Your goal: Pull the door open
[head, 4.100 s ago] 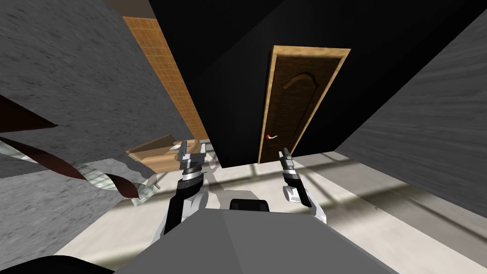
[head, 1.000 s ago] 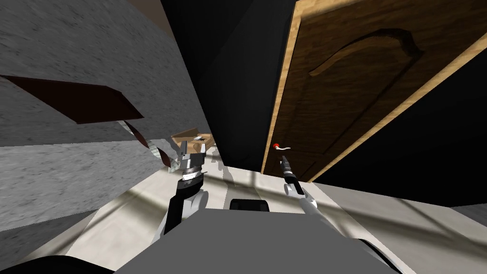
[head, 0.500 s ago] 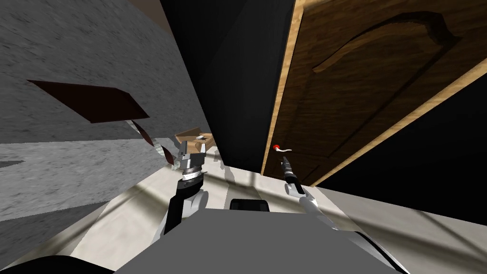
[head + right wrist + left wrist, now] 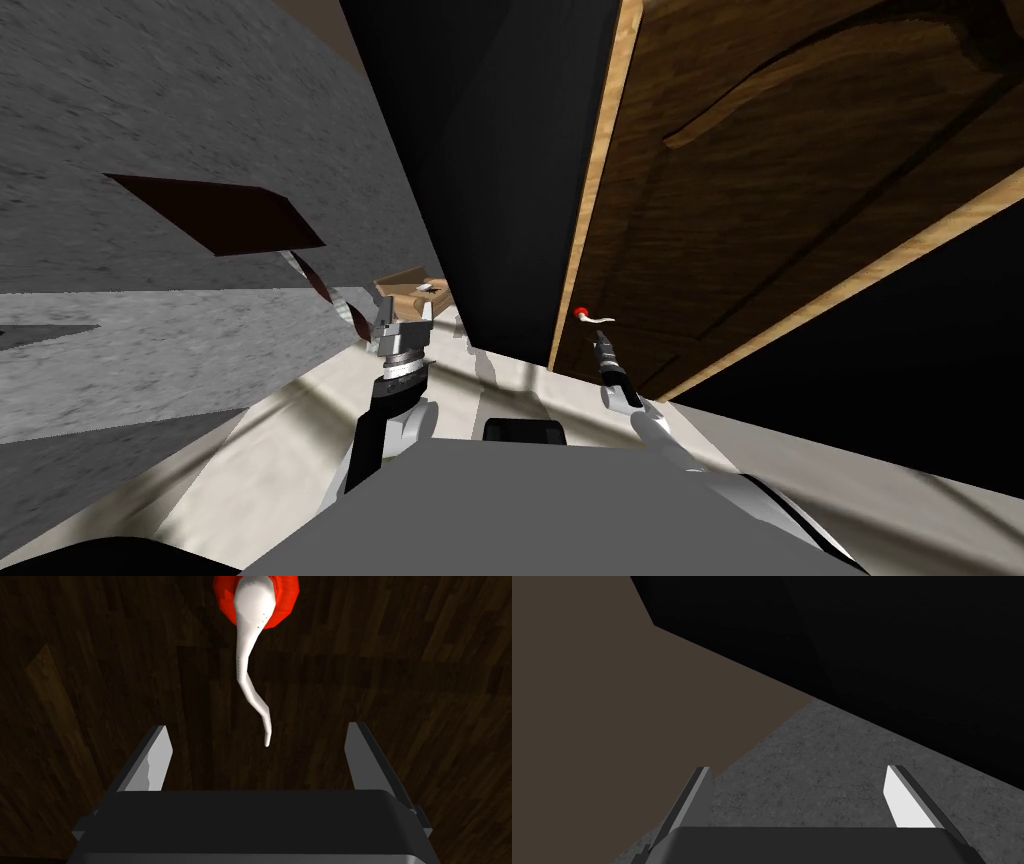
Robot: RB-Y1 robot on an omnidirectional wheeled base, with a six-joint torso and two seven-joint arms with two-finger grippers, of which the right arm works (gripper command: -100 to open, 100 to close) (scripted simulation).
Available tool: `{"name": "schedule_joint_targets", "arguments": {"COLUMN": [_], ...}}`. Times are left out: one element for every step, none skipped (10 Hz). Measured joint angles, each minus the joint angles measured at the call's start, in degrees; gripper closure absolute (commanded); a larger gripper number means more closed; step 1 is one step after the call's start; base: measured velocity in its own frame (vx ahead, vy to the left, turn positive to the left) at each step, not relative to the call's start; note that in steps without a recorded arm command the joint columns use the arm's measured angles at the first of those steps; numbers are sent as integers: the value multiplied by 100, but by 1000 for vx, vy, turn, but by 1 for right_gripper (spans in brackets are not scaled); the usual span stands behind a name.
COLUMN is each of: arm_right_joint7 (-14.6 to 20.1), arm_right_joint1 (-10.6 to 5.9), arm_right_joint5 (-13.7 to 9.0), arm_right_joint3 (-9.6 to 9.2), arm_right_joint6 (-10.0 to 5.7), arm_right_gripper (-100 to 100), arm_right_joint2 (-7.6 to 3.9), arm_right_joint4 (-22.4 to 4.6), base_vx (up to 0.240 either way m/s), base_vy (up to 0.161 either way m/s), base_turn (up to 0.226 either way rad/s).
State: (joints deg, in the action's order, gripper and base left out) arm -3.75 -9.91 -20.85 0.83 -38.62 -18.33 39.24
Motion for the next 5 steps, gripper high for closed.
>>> {"name": "schedule_joint_targets", "arguments": {"arm_right_joint7": [32,66,115,119,145], "arm_right_joint1": [-12,14,21,150,227], "arm_right_joint5": [-10,-22,-35,-68,-91], "arm_right_joint3": [10,23,33,82,112], "arm_right_joint6": [-37,-71,-125,-73,-76], "arm_right_gripper": [-100,-100,-100,-100,-100], "arm_right_joint2": [-36,-70,-115,-152,-197], "arm_right_joint4": [-80,-105,-183,-5,16], "base_vx": [166,197,191,186,161], "base_vy": [-3,1,-31,-64,-38], "base_turn": [105,99,125,119,87]}}
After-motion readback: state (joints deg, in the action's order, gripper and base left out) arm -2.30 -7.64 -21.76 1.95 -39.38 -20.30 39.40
